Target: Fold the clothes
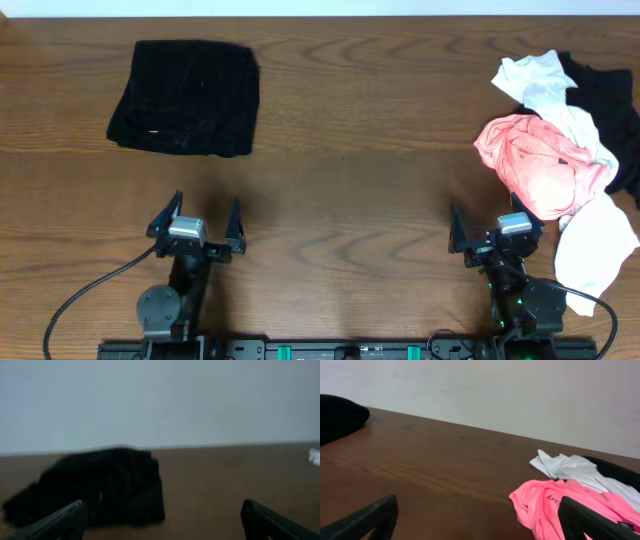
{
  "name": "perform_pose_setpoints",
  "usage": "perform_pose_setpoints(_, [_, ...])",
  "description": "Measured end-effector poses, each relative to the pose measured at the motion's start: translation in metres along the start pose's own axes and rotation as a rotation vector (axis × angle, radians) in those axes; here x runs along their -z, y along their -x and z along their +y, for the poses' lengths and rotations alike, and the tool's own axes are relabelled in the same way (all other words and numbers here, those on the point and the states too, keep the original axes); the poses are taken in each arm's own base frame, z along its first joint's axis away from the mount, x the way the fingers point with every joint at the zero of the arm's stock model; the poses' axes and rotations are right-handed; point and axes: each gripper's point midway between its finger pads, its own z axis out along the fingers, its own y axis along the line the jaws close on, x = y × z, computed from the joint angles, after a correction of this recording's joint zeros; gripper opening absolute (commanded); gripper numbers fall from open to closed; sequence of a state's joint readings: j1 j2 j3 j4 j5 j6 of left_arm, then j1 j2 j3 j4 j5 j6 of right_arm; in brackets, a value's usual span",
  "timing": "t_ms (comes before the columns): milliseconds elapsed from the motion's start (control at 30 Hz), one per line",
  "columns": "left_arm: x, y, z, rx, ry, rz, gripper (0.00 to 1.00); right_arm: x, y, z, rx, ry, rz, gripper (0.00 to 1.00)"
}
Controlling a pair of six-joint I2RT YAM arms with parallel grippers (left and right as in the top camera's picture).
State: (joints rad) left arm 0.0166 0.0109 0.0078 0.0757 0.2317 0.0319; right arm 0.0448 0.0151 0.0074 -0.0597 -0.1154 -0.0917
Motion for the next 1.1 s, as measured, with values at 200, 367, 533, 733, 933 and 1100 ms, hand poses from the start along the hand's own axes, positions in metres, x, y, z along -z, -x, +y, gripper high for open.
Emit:
perform_pose_setpoints(200, [0.0012, -0.0162, 0.0042, 0.002, 0.025, 0.073, 0.98, 0.0000, 0.0000, -0.0001, 0.000, 0.000, 0.000, 0.99])
perform_pose_setpoints(367, [0.0014, -0.0162, 0.0054, -0.002, 0.032, 0.076, 0.98, 0.0000, 0.0000, -0.0001, 0.000, 0.000, 0.000, 0.99])
perform_pose_setpoints(533, [0.0015, -0.0160, 0.0054, -0.002, 0.032, 0.075, 0.98, 0.0000, 0.0001, -0.0001, 0.000, 0.000, 0.000, 0.99])
perform_pose_setpoints(733, [0.0015, -0.0160, 0.0054, -0.002, 0.032, 0.075, 0.98, 0.0000, 0.0000, -0.0001, 0.000, 0.000, 0.000, 0.99])
perform_pose_setpoints(933, [0.0015, -0.0160, 0.0054, -0.002, 0.032, 0.075, 0.98, 0.0000, 0.0000, -0.0001, 0.000, 0.000, 0.000, 0.99])
perform_pose_setpoints(1100, [0.0015, -0.0160, 0.0054, -0.002, 0.032, 0.075, 0.98, 0.0000, 0.0001, -0.0001, 0.000, 0.000, 0.000, 0.99])
